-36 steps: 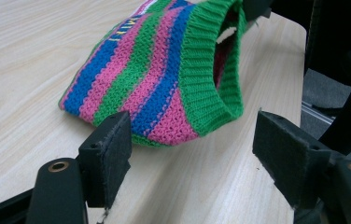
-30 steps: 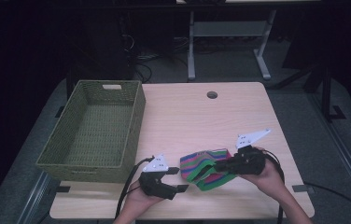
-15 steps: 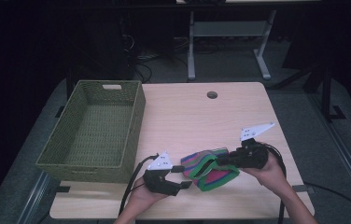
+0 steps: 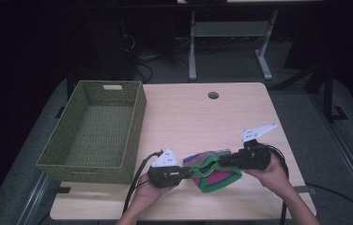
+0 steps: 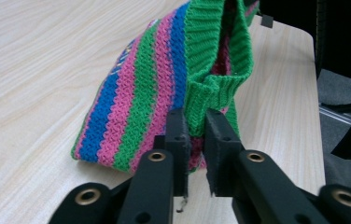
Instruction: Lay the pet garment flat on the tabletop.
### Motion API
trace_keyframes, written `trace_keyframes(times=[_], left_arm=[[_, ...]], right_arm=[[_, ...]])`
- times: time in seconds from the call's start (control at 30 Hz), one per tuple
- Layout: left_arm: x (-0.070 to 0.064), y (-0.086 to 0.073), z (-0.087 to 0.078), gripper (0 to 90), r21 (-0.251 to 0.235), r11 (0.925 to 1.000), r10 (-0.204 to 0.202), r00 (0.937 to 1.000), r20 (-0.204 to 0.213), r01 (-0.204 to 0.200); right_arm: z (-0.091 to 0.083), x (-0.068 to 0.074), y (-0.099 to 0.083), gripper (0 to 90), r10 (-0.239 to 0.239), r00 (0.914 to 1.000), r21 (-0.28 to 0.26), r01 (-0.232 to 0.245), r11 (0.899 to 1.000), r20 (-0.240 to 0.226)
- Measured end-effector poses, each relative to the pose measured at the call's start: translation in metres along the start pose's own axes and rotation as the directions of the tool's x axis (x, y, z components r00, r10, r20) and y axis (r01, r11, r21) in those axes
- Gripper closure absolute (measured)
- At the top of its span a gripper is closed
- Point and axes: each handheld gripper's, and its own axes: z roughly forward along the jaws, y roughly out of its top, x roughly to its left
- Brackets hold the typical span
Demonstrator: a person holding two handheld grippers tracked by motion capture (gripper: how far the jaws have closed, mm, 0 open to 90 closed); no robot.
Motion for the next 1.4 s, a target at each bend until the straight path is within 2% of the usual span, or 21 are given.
trace_keyframes(times=[0.13,0.5,0.67,0.87,1.07,1.2,1.27,1.4], left_arm=[[0.002,0.005,-0.004,82.0,-0.018,0.9998,0.008,0.9998,-0.019,-0.008],[0.01,0.024,-0.022,82.6,-0.063,0.998,0.002,0.9982,-0.059,-0.006],[0.014,0.03,-0.024,82.8,-0.064,0.9979,0.003,0.9976,-0.069,-0.007],[0.019,0.039,-0.028,82.8,-0.069,0.9974,0.012,0.9963,-0.085,-0.018],[0.026,0.054,-0.034,82.8,-0.088,0.9959,0.011,0.9943,-0.106,-0.021],[0.035,0.055,-0.026,82.7,-0.067,0.9978,-0.009,0.9941,-0.108,0.001],[0.039,0.053,-0.02,82.7,-0.052,0.9985,-0.024,0.9939,-0.108,0.018],[0.044,0.05,-0.013,82.7,-0.047,0.9983,-0.038,0.9934,-0.108,0.033]], right_arm=[[0.001,0.005,-0.002,82.0,-0.008,1.0,0.031,0.008,0.999,0.0],[0.009,0.021,-0.001,82.0,-0.036,0.999,0.053,0.037,0.998,-0.025],[0.017,0.031,0.002,82.0,-0.063,0.9973,0.07,0.066,0.995,-0.037],[0.026,0.04,0.009,82.0,-0.08,0.9948,0.07,0.085,0.994,-0.063],[0.033,0.048,0.026,82.0,-0.111,0.9904,0.047,0.115,0.992,-0.083],[0.032,0.043,0.033,81.9,-0.11,0.9925,0.035,0.112,0.993,-0.053],[0.031,0.033,0.033,81.8,-0.099,0.995,0.037,0.099,0.994,-0.017],[0.022,0.01,0.027,81.8,-0.042,0.9981,0.023,0.041,0.999,0.046]])
